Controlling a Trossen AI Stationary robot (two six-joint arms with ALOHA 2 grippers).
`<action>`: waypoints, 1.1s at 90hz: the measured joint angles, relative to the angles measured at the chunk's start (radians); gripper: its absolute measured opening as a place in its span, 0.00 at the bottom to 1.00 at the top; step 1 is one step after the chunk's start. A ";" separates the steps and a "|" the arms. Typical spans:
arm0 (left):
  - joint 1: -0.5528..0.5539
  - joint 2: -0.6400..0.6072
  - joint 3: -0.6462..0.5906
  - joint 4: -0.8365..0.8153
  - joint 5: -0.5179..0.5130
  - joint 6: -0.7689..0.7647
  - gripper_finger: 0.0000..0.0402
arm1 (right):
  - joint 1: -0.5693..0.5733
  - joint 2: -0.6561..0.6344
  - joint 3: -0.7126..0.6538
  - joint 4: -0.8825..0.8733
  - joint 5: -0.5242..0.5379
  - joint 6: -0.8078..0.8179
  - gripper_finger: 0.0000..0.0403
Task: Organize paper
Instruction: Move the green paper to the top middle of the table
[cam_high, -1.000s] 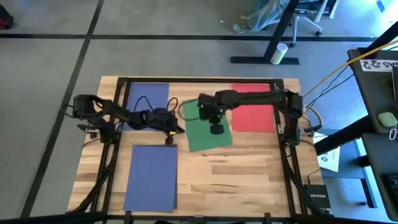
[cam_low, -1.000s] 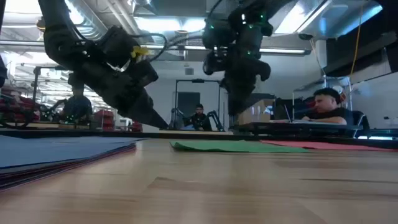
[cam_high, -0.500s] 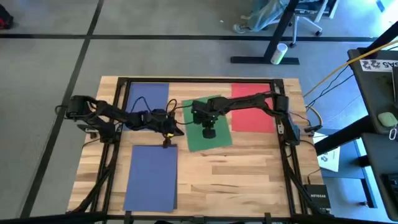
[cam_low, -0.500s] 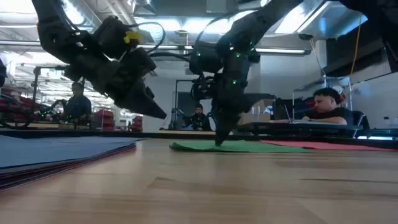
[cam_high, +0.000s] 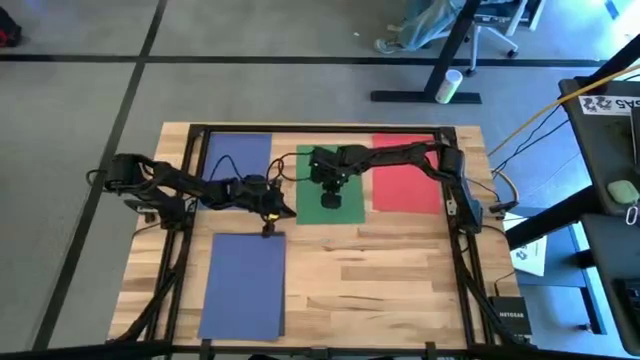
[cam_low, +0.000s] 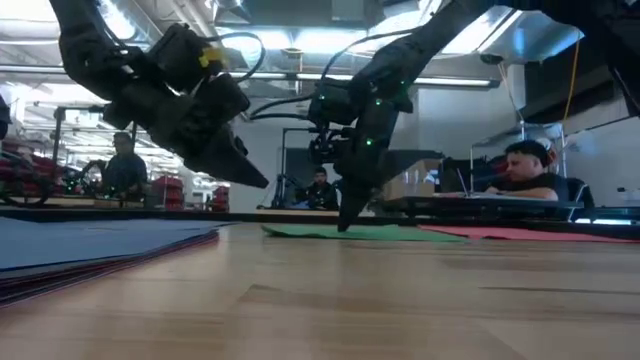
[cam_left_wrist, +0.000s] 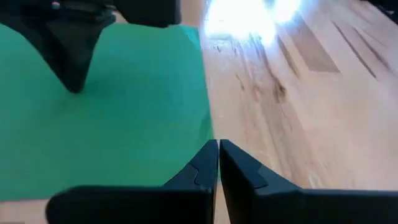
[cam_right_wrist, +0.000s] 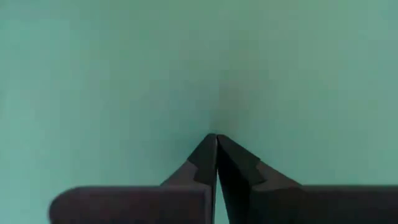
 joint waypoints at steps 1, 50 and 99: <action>0.000 0.000 0.000 0.000 0.000 0.000 0.00 | -0.002 0.000 0.000 0.000 -0.002 -0.004 0.00; 0.001 0.000 0.000 -0.003 -0.005 -0.005 0.00 | 0.006 -0.017 0.004 -0.028 0.002 -0.009 0.00; 0.031 0.000 0.000 0.013 -0.004 -0.164 0.00 | 0.051 -0.036 0.102 -0.148 -0.087 0.736 0.00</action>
